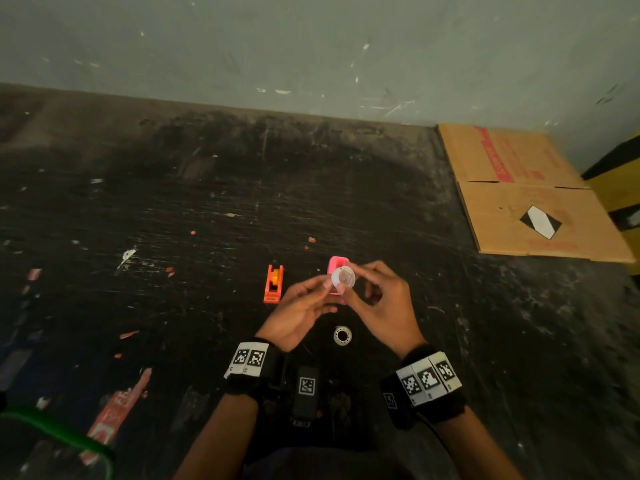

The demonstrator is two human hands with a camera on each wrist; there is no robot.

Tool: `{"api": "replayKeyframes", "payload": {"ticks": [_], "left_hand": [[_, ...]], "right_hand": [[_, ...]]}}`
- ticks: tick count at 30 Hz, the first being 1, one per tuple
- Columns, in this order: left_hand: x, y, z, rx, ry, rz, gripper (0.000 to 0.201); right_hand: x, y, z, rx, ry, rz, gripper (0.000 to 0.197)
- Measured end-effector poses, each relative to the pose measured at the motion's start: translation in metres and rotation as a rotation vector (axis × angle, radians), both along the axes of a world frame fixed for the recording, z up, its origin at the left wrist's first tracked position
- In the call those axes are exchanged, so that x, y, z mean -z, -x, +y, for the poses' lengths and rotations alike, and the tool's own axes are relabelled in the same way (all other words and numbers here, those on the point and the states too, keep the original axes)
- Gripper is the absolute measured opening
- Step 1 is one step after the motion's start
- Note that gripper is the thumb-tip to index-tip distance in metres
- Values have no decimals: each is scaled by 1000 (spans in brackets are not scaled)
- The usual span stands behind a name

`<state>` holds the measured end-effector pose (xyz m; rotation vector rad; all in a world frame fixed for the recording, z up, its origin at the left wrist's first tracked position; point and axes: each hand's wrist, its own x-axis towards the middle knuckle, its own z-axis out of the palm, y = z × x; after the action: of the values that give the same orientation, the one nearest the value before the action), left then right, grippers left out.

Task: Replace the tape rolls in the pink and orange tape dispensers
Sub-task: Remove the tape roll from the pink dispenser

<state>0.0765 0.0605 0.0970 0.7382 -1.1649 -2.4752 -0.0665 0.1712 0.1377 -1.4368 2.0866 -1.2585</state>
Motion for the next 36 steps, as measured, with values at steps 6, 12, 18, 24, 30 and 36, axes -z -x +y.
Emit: {"api": "replayKeyframes", "payload": {"ticks": [6,12,18,24,30,36], "left_hand": [[-4,-4,-1,-50,-85,25,33],[-6,-6,-3,-50,-19,-27,35],[-8,-10,-3,-29,35,-45,35],[1,-14,-4,-72,-7,-46,25],[14,-24,-4,-169,46,-224,26],[22,-25,-7,-205,139,-346,25]], "right_hand": [[-9,-4,-2,-39,11,132,41],[-8,-5,-4,-41,-34,227,42],[-6,-6,-2,-61,-68,229,38],[-6,-8,3,5,-10,190,32],[34,1,21,105,-278,276,29],[104,-1,44,94,-693,310,13]]}}
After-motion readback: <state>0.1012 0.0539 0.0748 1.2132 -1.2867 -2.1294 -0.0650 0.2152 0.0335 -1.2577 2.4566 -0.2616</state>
